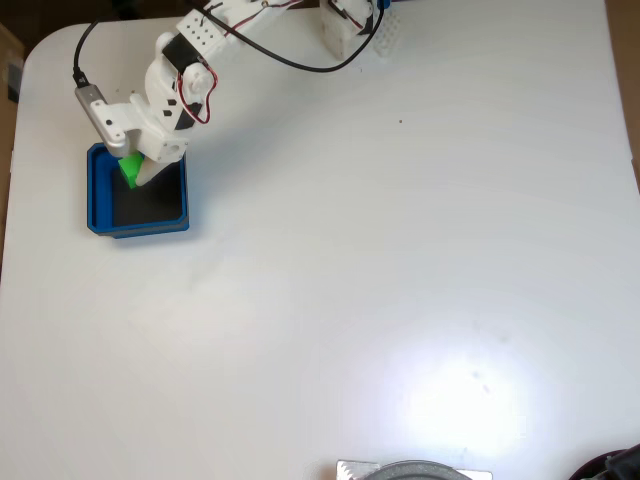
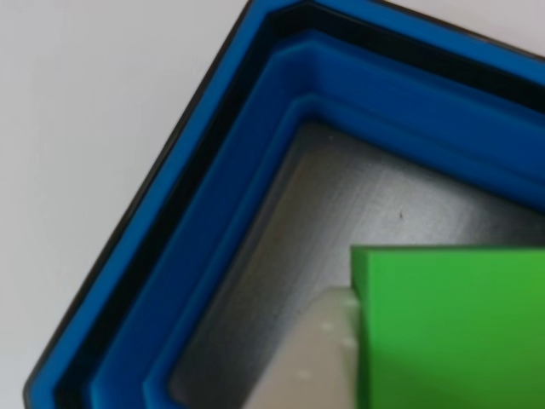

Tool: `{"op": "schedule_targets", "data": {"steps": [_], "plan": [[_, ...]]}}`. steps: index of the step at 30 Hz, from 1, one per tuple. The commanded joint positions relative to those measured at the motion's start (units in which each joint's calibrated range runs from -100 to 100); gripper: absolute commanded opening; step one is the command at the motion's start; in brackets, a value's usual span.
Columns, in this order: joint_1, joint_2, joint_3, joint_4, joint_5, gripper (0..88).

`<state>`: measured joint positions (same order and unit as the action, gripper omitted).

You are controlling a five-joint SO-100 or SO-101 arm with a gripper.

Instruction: Pick up green cube and drop it in the blue box

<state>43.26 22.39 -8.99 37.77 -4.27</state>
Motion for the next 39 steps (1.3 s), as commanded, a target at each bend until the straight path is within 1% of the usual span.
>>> {"op": "schedule_targets", "data": {"steps": [1,9,15,28,39], "plan": [[0.7,-1.5,-4.0,-1.4,-0.1,2.4],[0.9,-1.5,-3.8,-1.5,-0.2,13.5],[0.8,-1.5,-3.6,-1.5,-0.2,17.7],[0.7,-2.2,-3.3,-1.3,-0.2,18.0],[0.5,-17.4,2.2,-0.8,-0.1,17.1]]}}
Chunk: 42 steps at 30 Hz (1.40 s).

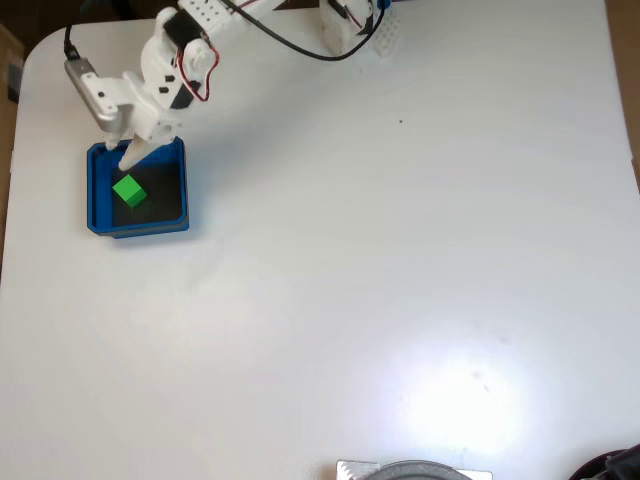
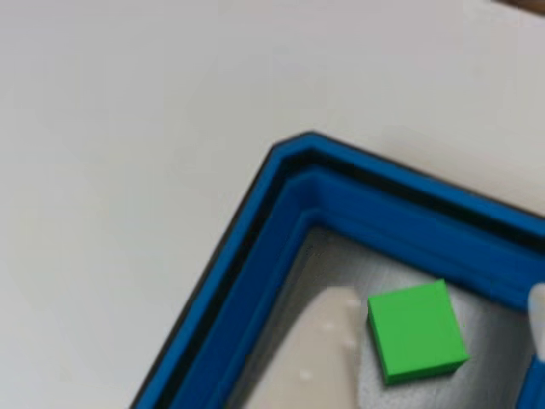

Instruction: Pick up green cube and drop it in the blue box

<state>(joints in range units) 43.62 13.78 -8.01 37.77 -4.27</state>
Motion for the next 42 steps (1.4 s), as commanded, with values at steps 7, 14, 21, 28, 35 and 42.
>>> {"op": "schedule_targets", "data": {"steps": [7,14,21,28,35,42], "plan": [[0.0,-20.6,13.0,-0.8,-0.2,16.4],[-0.6,-37.4,28.5,-0.8,-0.2,7.0],[-0.7,-52.8,43.7,-0.8,-0.2,2.1],[-0.8,-70.8,61.7,-0.8,0.1,2.1],[-0.8,-84.8,77.0,-1.0,0.1,2.1],[-0.9,-96.8,90.5,-1.5,0.1,2.1]]}}
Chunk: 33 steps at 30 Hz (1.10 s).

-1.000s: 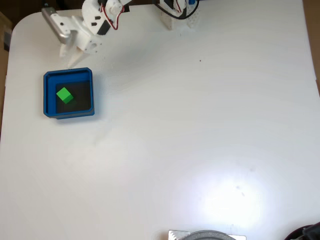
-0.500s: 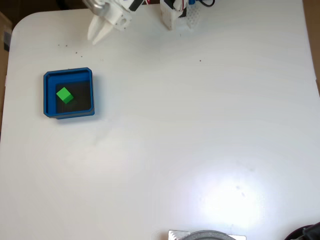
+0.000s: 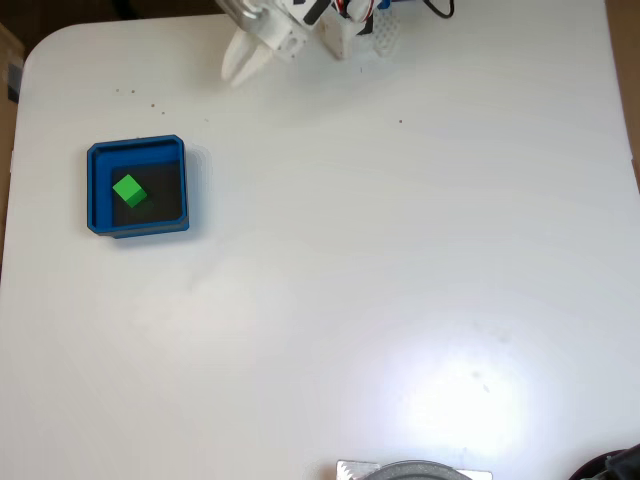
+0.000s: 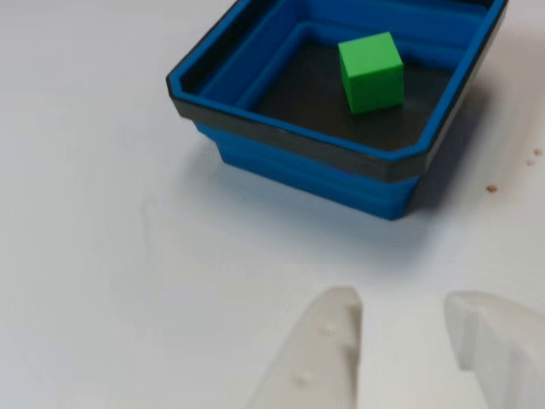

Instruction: Pick up green cube and drop it in the blue box

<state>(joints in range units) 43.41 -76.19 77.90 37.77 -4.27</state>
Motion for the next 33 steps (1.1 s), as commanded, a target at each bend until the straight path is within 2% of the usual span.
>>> {"op": "schedule_targets", "data": {"steps": [1,7,12,33], "plan": [[-0.8,-8.9,6.4,-1.5,0.1,2.0],[-3.8,-22.8,16.7,-1.6,0.1,2.0],[-7.3,-23.1,18.8,-1.7,0.1,2.0],[-41.1,-22.8,21.7,-1.4,0.0,2.3]]}}
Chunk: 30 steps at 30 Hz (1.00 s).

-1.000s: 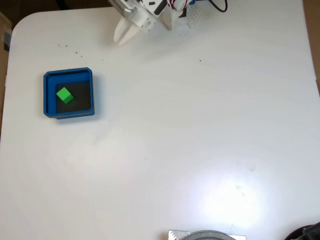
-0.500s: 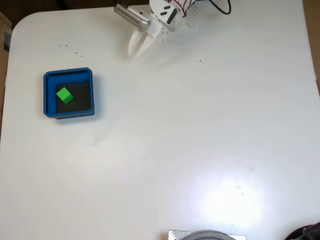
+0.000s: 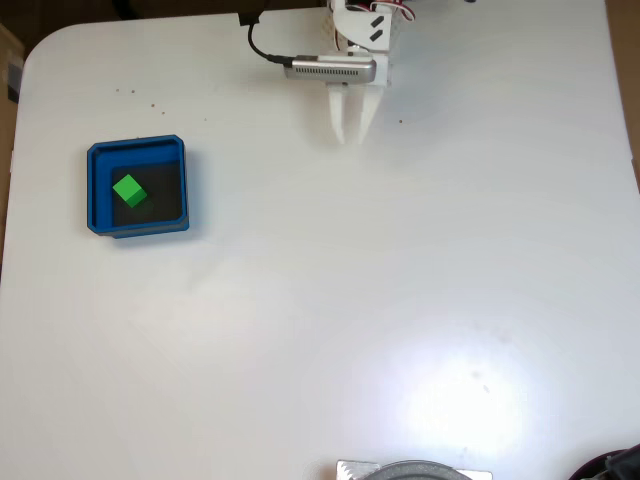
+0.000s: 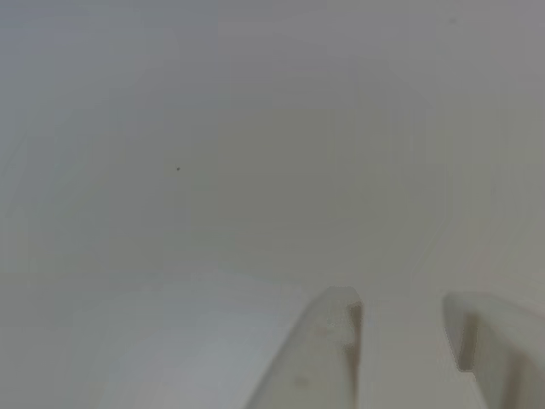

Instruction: Pick up green cube and drop it in the blue box

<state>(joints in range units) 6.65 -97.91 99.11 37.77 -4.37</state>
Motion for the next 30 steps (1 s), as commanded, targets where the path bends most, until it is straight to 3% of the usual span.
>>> {"op": "schedule_targets", "data": {"steps": [1,10,30], "plan": [[-5.7,-1.1,0.4,-1.3,0.0,2.3],[-13.4,-1.0,0.4,-1.0,0.0,2.3],[-13.4,-0.9,0.4,-1.0,0.0,2.3]]}}
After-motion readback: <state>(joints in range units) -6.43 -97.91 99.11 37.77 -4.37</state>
